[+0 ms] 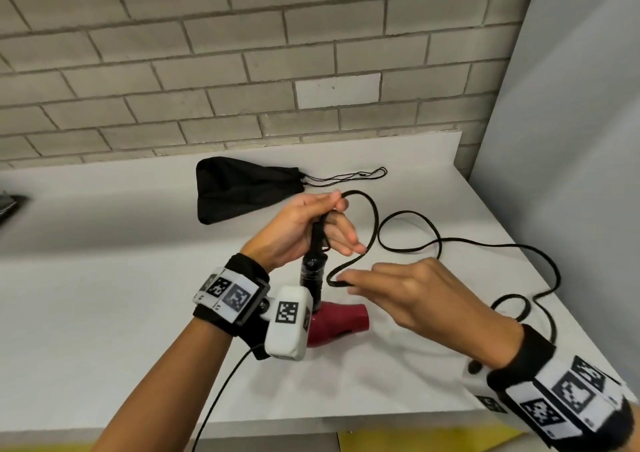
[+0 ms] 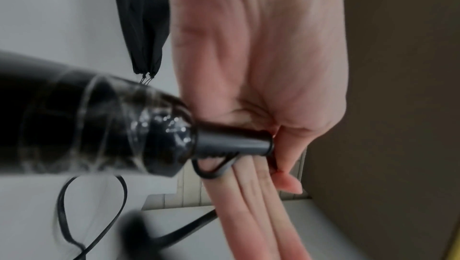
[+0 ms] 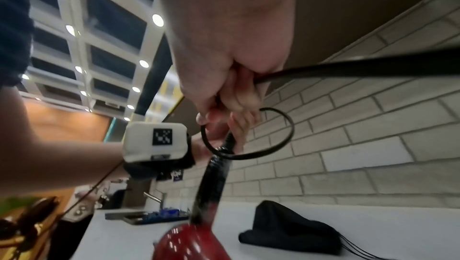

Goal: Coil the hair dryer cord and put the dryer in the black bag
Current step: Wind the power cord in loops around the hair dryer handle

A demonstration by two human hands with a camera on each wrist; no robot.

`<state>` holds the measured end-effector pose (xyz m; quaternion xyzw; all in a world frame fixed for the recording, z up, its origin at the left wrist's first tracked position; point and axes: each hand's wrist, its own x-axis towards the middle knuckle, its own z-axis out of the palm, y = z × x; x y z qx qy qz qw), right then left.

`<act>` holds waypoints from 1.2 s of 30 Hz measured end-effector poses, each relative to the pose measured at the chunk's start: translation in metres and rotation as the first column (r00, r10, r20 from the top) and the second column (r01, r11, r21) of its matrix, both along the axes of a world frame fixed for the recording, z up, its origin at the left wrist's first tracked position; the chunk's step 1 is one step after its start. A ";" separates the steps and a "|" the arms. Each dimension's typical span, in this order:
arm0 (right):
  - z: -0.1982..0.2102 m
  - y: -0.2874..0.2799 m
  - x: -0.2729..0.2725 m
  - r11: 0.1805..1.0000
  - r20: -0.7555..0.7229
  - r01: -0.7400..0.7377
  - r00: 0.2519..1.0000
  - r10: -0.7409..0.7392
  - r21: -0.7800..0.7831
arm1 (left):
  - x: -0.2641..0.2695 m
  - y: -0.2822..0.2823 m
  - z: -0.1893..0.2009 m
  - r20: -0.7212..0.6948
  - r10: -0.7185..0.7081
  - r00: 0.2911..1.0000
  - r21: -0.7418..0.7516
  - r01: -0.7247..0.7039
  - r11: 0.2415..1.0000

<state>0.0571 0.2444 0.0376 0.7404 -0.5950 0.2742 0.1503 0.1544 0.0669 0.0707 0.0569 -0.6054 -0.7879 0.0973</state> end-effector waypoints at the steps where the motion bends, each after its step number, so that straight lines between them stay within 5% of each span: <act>1: 0.007 -0.004 0.005 0.999 0.041 -0.001 0.999 0.002 -0.032 | -0.002 0.004 -0.001 0.016 -0.021 1.000 -0.004 0.021 1.000; 11: 0.036 -0.021 0.002 0.943 0.177 0.216 0.969 -0.174 -0.253 | -0.002 0.024 -0.013 0.039 -0.066 0.997 -0.095 0.069 0.993; 17: 0.032 -0.016 -0.020 0.914 0.339 0.299 0.920 -0.199 -0.274 | 0.000 0.019 -0.014 0.025 -0.178 0.984 0.098 0.175 0.980; 25: 0.031 -0.003 -0.035 0.982 0.545 0.179 0.830 -0.118 -0.060 | 0.003 0.028 -0.020 0.027 -0.217 0.976 0.059 0.215 0.975; 27: 0.023 0.001 -0.046 0.991 0.483 0.124 0.866 -0.134 0.052 | 0.005 0.028 -0.024 0.017 -0.210 0.977 0.093 0.208 0.974; 30: 0.017 0.014 -0.065 0.959 0.135 0.256 0.953 -0.271 0.117 | 0.009 0.024 -0.028 -0.003 -0.269 0.963 0.171 0.266 0.949; 36: 0.029 0.046 -0.112 0.839 -0.135 0.533 0.845 -0.518 0.113 | 0.031 0.004 -0.024 -0.026 -0.322 0.946 0.174 0.322 0.931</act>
